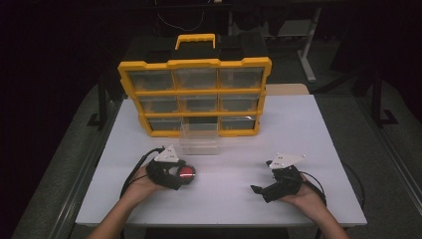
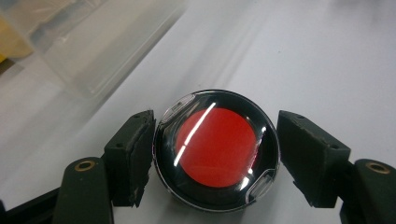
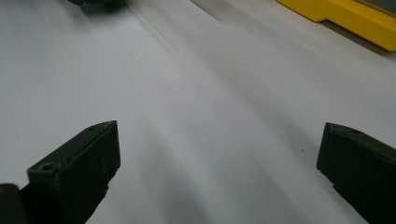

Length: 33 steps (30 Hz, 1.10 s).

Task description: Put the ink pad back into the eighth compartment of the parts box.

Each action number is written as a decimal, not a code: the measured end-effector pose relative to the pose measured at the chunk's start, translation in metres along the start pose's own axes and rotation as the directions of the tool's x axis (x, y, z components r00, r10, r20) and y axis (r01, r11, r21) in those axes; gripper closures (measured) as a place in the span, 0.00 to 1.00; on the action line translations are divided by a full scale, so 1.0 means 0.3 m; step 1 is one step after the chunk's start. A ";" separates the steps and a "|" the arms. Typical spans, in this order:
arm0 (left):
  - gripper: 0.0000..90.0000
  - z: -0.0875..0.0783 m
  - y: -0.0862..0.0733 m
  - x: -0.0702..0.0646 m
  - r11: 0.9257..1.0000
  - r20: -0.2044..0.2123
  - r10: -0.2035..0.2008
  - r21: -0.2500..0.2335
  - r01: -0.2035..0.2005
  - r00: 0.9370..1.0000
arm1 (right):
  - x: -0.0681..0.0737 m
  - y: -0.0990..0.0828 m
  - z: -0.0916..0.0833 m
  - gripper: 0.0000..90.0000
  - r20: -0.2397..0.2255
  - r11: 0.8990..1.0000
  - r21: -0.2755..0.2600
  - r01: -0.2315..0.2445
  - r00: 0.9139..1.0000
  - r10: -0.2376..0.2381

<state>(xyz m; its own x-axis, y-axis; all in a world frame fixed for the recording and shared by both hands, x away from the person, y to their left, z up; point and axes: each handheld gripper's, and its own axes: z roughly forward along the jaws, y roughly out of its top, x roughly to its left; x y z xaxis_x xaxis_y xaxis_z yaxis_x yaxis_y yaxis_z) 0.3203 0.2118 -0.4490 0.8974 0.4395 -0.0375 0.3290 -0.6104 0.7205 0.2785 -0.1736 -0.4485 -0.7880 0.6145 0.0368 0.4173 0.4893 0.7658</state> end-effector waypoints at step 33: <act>0.33 -0.079 -0.023 0.061 0.999 -0.024 -0.031 -0.009 0.031 0.999 | 0.000 -0.002 0.000 0.00 -0.004 1.000 0.008 0.004 1.000 -0.004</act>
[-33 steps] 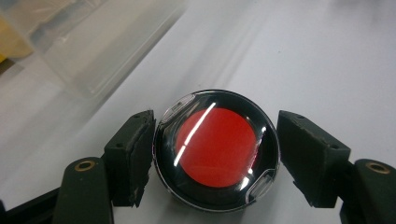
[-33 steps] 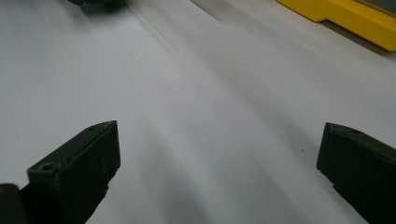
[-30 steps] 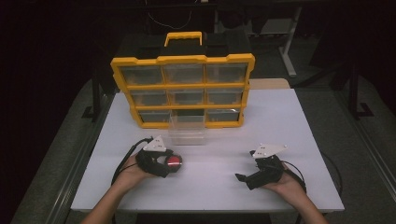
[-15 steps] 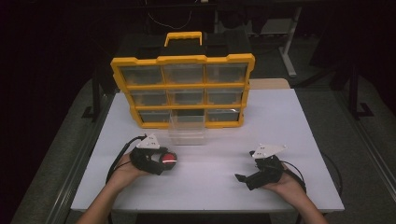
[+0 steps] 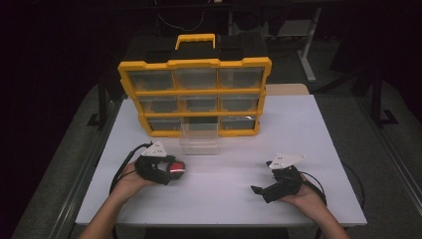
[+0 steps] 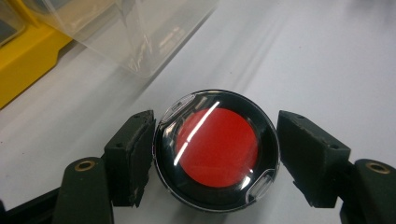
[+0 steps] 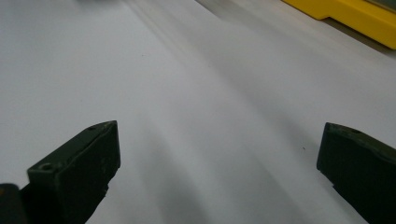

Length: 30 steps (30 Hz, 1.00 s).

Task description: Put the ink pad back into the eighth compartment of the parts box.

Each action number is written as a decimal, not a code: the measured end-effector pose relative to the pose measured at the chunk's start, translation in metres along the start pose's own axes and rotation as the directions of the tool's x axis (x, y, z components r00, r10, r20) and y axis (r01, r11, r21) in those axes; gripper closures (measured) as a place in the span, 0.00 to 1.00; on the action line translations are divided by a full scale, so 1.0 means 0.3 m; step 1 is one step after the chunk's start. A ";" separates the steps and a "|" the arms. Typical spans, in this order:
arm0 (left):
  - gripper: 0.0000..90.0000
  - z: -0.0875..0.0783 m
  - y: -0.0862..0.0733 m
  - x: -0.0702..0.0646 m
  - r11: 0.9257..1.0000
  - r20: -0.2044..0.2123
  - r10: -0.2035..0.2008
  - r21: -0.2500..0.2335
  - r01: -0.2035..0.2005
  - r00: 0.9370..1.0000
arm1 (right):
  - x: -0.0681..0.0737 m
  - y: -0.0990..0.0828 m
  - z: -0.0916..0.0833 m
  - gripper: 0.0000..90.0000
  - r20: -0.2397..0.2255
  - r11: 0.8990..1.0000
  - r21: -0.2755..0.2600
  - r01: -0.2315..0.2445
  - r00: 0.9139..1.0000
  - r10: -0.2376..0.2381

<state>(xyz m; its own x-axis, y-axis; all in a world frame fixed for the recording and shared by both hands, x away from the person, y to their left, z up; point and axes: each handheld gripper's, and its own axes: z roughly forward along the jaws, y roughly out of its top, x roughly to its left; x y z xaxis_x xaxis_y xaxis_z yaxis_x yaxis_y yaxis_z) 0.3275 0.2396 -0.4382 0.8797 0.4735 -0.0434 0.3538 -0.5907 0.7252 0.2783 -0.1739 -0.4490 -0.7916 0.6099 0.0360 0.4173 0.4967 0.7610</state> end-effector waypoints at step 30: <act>0.33 -0.052 0.069 0.011 1.000 0.017 0.014 -0.010 -0.013 1.000 | -0.002 0.001 -0.001 0.00 -0.002 1.000 -0.006 -0.004 1.000 0.004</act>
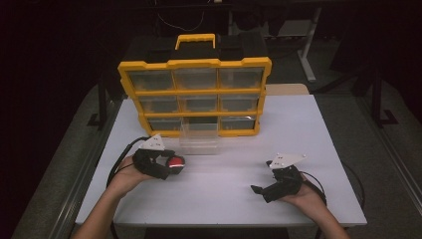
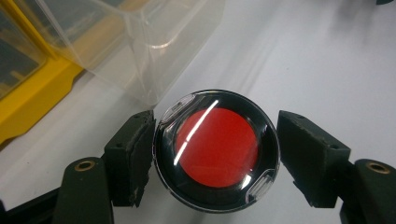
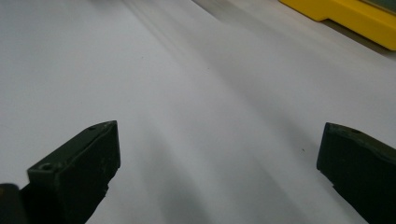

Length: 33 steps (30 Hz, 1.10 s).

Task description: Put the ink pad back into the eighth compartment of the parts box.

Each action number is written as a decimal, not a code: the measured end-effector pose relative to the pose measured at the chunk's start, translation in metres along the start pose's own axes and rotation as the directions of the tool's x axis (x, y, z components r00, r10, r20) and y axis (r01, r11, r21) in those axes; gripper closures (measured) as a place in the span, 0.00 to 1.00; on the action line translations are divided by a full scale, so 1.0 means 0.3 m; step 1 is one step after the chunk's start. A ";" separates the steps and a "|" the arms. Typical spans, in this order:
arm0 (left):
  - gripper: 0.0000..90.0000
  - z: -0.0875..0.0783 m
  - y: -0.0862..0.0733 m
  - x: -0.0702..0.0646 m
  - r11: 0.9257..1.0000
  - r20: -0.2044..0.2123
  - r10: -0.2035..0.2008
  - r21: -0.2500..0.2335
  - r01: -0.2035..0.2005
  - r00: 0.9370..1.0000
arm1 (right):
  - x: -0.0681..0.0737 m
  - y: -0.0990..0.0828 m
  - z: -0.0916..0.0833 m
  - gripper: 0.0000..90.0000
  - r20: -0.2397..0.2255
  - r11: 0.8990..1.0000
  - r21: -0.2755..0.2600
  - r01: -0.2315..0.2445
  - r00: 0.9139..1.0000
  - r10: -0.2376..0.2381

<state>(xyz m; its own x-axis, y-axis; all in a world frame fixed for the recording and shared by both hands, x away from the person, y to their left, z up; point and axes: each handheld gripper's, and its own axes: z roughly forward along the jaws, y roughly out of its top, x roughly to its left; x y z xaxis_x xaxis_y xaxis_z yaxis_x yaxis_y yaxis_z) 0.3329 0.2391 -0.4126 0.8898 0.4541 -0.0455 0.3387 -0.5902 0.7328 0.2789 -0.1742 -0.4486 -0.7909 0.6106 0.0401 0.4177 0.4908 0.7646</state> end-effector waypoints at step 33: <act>0.33 -0.083 0.064 0.023 1.000 -0.014 0.001 -0.009 -0.001 1.000 | -0.003 0.000 0.000 0.00 -0.002 1.000 -0.003 -0.002 1.000 0.002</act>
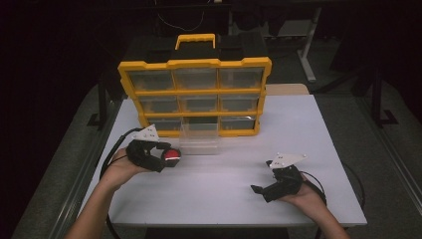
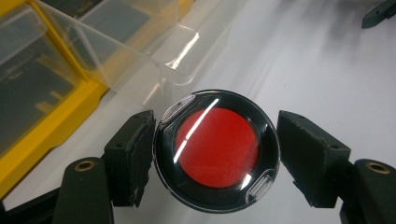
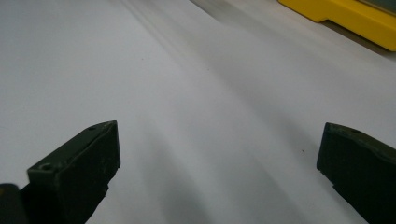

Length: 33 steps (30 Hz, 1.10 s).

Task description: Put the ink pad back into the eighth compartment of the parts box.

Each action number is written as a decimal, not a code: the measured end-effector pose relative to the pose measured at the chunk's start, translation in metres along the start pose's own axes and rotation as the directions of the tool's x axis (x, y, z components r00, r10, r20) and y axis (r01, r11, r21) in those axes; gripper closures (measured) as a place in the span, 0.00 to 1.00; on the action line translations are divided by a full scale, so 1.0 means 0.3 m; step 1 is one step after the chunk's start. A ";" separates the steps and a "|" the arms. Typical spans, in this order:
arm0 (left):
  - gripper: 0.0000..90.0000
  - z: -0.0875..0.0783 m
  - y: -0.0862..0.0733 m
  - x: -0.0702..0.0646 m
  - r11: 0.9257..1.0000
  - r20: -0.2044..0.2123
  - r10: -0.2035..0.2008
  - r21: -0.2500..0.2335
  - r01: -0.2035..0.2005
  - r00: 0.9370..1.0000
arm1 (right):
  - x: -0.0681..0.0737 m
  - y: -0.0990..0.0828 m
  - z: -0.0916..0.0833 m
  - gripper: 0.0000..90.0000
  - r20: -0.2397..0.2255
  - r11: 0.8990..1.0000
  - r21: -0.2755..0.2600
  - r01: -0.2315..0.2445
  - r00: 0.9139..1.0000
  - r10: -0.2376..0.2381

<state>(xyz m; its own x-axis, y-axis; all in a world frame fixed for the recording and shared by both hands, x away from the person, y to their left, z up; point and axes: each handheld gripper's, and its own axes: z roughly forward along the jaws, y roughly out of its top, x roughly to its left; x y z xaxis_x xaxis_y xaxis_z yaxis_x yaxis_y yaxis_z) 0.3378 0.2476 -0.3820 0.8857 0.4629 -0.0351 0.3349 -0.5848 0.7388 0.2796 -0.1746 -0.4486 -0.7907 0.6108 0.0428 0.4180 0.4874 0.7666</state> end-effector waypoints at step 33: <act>0.33 -0.046 0.135 0.046 0.999 0.004 0.032 0.002 -0.032 0.999 | 0.000 0.000 -0.002 0.00 0.004 1.000 -0.003 -0.002 1.000 0.002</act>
<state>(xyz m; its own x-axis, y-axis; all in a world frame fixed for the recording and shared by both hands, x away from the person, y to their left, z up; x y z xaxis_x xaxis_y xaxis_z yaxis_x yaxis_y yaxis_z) 0.3590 0.2395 -0.3432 0.8974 0.4411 -0.0140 0.3068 -0.6008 0.7382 0.2793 -0.1751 -0.4483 -0.7883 0.6139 0.0415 0.4181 0.4849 0.7682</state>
